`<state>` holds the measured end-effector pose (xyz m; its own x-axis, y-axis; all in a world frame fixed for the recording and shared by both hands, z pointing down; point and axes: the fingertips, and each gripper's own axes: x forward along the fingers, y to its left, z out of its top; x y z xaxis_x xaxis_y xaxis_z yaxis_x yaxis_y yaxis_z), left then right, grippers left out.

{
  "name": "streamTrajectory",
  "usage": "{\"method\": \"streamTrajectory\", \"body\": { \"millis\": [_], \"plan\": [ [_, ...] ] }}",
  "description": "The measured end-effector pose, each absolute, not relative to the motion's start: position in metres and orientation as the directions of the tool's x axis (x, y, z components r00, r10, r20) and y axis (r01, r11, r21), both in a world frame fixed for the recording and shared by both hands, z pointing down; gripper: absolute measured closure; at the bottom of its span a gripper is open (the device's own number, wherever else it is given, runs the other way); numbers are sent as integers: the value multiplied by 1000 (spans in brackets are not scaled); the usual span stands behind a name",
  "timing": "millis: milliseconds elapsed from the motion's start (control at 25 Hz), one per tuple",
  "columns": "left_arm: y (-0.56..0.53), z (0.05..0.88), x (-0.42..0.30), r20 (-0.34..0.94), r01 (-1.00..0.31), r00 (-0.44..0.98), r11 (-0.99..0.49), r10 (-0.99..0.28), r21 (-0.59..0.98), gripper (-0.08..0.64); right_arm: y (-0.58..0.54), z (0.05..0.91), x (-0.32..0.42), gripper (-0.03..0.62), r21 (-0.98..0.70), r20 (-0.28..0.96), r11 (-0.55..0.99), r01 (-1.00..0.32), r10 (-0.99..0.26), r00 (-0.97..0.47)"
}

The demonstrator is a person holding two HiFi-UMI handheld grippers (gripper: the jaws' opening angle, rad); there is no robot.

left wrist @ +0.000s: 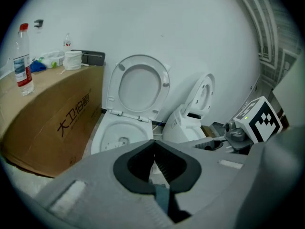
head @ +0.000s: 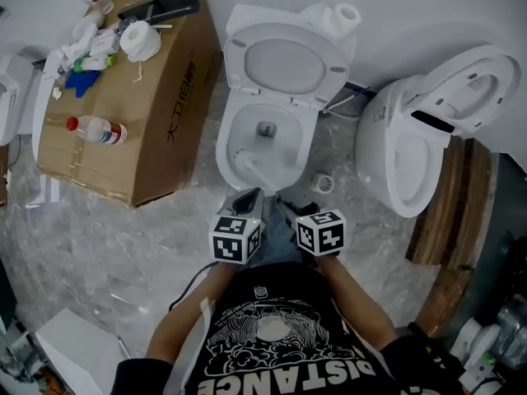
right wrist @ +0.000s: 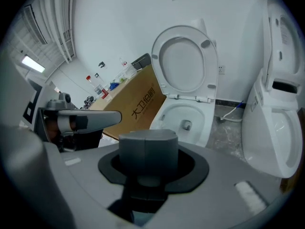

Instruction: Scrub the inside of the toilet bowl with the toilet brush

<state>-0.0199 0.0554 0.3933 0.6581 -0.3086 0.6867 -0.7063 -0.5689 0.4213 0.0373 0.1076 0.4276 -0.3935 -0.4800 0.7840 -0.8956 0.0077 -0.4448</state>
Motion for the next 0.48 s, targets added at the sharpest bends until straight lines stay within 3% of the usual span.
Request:
{"method": "streamTrajectory", "body": {
  "millis": [480],
  "plan": [
    [28, 465, -13, 769, -750, 596, -503, -231, 430, 566, 76, 523, 38, 428, -531, 783, 3, -848, -381, -492]
  ]
}}
